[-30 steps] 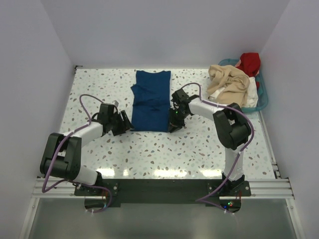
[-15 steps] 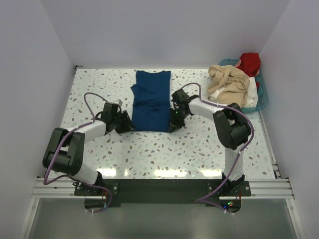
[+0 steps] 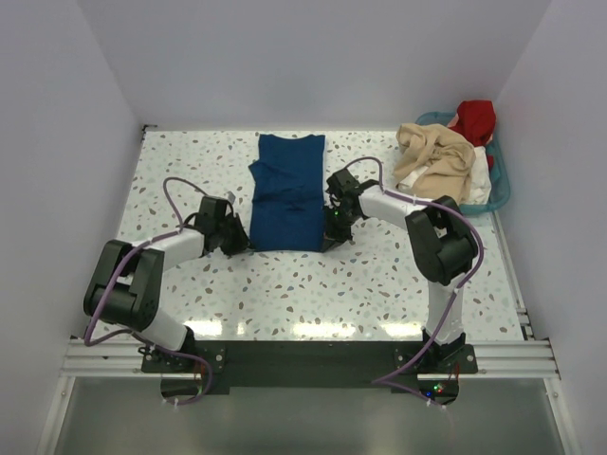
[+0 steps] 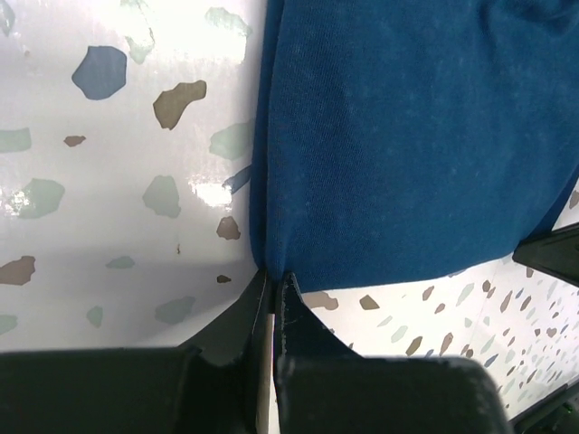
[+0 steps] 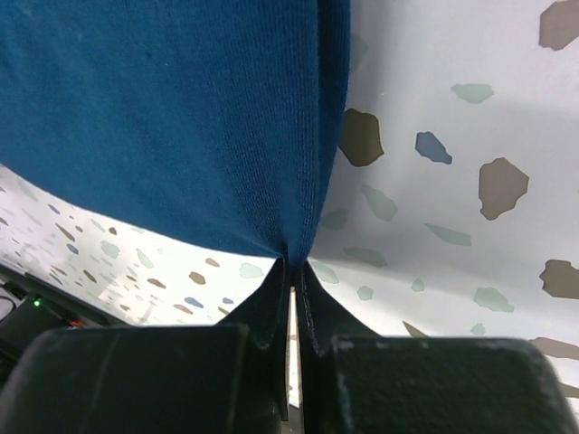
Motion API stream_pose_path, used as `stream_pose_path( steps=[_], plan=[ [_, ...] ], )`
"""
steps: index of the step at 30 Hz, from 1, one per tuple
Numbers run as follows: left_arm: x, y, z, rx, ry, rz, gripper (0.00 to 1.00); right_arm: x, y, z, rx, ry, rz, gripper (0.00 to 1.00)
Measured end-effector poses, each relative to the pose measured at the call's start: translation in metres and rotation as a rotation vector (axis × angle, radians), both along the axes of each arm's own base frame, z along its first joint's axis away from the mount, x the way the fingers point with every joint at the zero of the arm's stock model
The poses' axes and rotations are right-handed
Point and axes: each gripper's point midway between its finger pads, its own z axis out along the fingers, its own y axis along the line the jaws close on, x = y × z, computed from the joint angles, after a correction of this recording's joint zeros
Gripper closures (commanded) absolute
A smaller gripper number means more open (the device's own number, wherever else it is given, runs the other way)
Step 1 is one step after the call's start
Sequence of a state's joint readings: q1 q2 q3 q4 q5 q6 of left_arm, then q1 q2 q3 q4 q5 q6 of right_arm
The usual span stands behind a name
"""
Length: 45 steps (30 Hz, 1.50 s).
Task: Fold and stack the t-shirts
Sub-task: Fold the tshirt
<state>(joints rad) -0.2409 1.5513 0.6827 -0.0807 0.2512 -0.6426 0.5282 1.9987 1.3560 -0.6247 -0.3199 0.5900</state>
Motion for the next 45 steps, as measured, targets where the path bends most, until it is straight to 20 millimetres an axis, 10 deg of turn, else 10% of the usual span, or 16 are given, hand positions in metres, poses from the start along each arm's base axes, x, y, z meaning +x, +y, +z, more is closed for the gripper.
stream_pose_path(
  steps=[18,35,45],
  plan=[
    [-0.028,0.001,0.05,-0.016,-0.035,-0.022,1.0,-0.031,-0.007,0.065,0.032,-0.088,0.028,1.0],
    [-0.088,-0.001,0.123,-0.063,-0.07,-0.061,1.0,-0.103,-0.018,0.129,0.03,-0.104,0.082,1.0],
    [-0.058,-0.01,0.145,-0.068,-0.079,-0.054,1.0,-0.072,-0.025,0.158,-0.026,-0.21,-0.014,1.0]
  ],
)
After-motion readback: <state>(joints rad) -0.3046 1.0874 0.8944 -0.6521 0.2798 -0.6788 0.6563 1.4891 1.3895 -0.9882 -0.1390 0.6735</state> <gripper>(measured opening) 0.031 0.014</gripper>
